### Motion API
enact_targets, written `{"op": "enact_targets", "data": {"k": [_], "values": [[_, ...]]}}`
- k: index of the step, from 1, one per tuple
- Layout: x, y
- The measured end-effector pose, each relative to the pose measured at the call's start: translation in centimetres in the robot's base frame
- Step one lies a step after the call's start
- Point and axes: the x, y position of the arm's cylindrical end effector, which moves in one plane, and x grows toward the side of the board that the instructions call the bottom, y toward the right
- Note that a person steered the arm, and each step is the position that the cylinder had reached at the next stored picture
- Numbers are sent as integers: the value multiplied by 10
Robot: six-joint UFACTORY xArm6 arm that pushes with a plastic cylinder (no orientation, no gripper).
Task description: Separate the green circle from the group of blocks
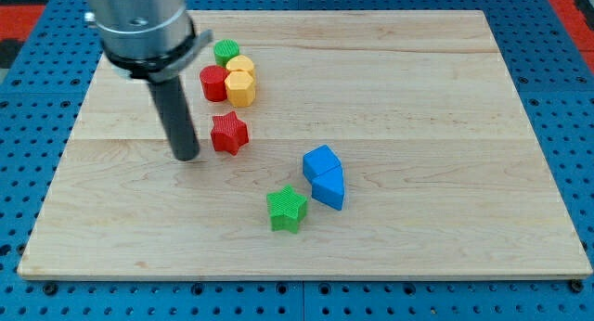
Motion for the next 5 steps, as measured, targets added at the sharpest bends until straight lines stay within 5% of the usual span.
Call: {"op": "enact_targets", "data": {"k": [2, 5], "values": [[-113, -17], [-168, 69]]}}
